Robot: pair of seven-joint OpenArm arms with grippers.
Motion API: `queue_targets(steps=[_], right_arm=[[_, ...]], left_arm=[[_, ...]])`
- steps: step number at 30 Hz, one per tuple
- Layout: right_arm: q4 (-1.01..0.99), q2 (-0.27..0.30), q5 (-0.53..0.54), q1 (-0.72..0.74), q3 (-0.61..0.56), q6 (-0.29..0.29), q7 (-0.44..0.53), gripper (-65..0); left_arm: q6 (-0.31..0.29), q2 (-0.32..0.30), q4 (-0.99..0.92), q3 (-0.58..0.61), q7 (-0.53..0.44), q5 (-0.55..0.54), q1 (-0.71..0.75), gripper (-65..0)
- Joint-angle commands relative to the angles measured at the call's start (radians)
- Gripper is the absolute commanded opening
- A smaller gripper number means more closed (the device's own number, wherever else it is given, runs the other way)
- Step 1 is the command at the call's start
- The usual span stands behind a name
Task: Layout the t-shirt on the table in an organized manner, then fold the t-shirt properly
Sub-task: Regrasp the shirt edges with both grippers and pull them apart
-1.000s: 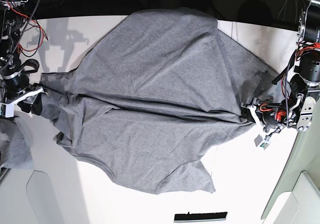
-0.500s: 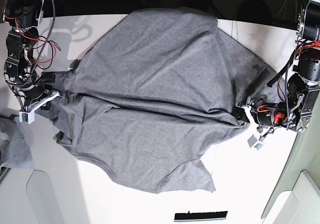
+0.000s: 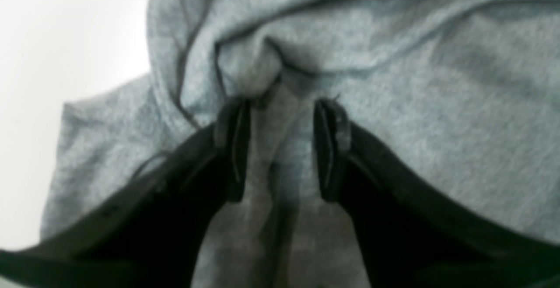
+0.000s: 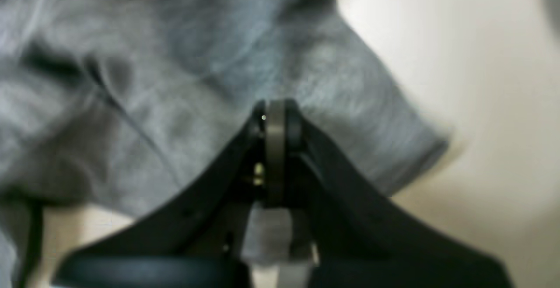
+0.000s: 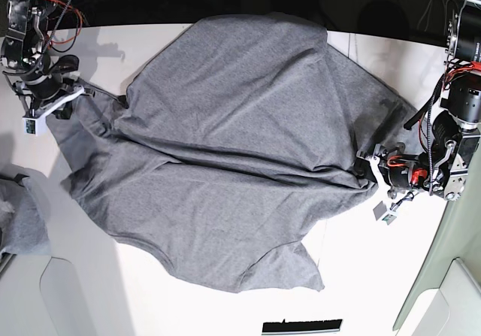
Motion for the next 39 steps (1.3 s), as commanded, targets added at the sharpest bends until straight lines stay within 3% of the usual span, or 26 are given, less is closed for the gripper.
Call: queue_targets(steps=[1, 5, 9, 13, 15, 21, 25, 29, 34, 39], right_arm=[[0.05, 0.017, 0.02, -0.008, 0.019, 0.008, 0.024, -65.0], [0.142, 0.017, 0.069, -0.058, 0.064, 0.007, 0.025, -65.0], [0.161, 0.016, 0.132, -0.01, 0.082, 0.008, 0.03, -65.0], [0.139, 0.002, 0.134, 0.116, 0.075, 0.018, 0.029, -65.0], [0.105, 0.0, 0.134, 0.189, 0.059, 0.019, 0.029, -65.0], [-0.131, 0.0, 0.109, 0.436, -0.069, 0.019, 0.055, -65.0], [-0.345, 0.0, 0.014, 0.587, -0.2, 0.019, 0.168, -65.0], [-0.55, 0.0, -0.098, 0.697, -0.326, 0.019, 0.221, -65.0], [-0.685, 0.006, -0.197, 0.728, -0.426, 0.019, 0.262, -65.0], [-0.692, 0.039, -0.208, 0.694, -0.435, 0.023, 0.262, -65.0]], left_arm=[[-0.004, -0.016, 0.013, -0.006, -0.02, -0.008, -0.027, -37.9], [-0.004, -0.016, 0.013, -0.006, -0.024, -0.008, -0.027, -37.9], [-0.011, -0.017, 0.014, -0.006, -0.023, -0.009, -0.027, -37.9], [-0.098, -0.018, 0.028, -0.007, 0.011, -0.111, -0.027, -37.9], [-0.107, -0.029, 0.053, -0.007, 0.033, -0.163, -0.027, -37.9], [-0.107, -0.09, 0.164, -0.007, 0.057, -0.231, -0.026, -37.9], [-0.107, -0.109, 0.183, -0.007, 0.11, -0.301, -0.006, -37.9], [-0.107, -0.111, 0.184, -0.007, 0.115, -0.312, 0.075, -37.9], [-0.095, -0.11, 0.182, -0.007, 0.083, -0.216, 0.208, -37.9], [0.064, -0.111, 0.157, -0.007, -0.08, 0.056, 0.247, -37.9]])
